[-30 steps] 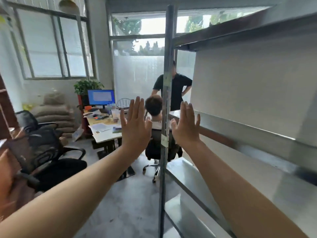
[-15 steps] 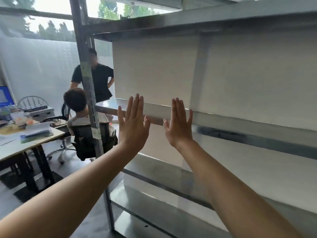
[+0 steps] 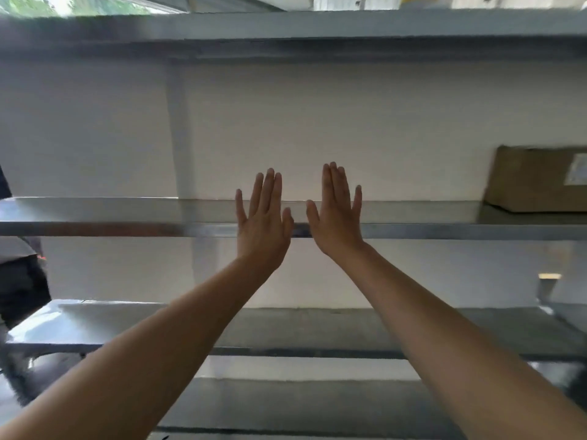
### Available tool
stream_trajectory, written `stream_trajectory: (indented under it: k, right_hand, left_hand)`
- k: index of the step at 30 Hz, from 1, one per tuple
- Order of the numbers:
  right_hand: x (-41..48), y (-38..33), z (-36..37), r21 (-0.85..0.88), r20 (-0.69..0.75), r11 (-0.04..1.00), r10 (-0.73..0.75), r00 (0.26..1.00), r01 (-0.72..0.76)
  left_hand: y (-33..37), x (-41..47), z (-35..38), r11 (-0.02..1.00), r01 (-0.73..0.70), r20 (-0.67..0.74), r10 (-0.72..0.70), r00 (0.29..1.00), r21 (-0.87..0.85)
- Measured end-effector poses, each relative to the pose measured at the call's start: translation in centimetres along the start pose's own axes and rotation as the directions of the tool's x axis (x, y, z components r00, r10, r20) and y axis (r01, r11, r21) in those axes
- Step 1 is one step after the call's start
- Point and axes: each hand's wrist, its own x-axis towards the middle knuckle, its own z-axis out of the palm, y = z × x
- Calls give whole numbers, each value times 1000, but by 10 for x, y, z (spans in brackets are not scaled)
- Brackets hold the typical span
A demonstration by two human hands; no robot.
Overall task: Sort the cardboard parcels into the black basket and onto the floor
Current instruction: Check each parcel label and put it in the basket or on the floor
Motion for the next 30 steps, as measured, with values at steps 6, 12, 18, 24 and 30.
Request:
stream_trajectory:
  k: [6, 12, 18, 24, 30]
  right_hand:
    - [-43, 150, -61, -86, -23, 981, 172, 985, -173]
    - [-96, 269, -133, -208, -103, 907, 351, 931, -365]
    - [-152, 357, -184, -335, -215, 746, 533, 818, -575]
    - [-201, 429, -213, -464, -251, 585, 633, 732, -665]
    - [-219, 493, -229, -524, -300, 396, 743, 598, -754]
  left_hand:
    - [155, -2, 46, 983, -123, 45, 130, 990, -137]
    - [299, -16, 73, 906, -283, 66, 318, 946, -315]
    - [418, -37, 94, 753, -407, 42, 497, 867, -517]
    - [516, -59, 129, 580, -442, 13, 616, 788, -684]
    - [594, -76, 167, 347, -493, -100, 730, 676, -798]
